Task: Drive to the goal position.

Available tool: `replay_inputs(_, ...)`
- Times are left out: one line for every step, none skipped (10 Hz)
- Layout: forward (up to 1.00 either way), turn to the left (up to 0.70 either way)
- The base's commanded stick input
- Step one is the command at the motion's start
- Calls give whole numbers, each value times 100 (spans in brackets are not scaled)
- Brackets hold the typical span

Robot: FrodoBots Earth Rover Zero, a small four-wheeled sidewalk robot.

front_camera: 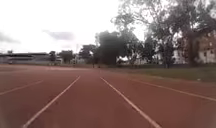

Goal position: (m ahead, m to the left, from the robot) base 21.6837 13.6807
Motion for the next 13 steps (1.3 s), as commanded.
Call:
replay_inputs(70,0)
replay_inputs(70,0)
replay_inputs(70,0)
replay_inputs(70,0)
replay_inputs(70,0)
replay_inputs(70,0)
replay_inputs(70,0)
replay_inputs(70,0)
replay_inputs(70,0)
replay_inputs(70,0)
replay_inputs(70,0)
replay_inputs(70,0)
replay_inputs(70,0)
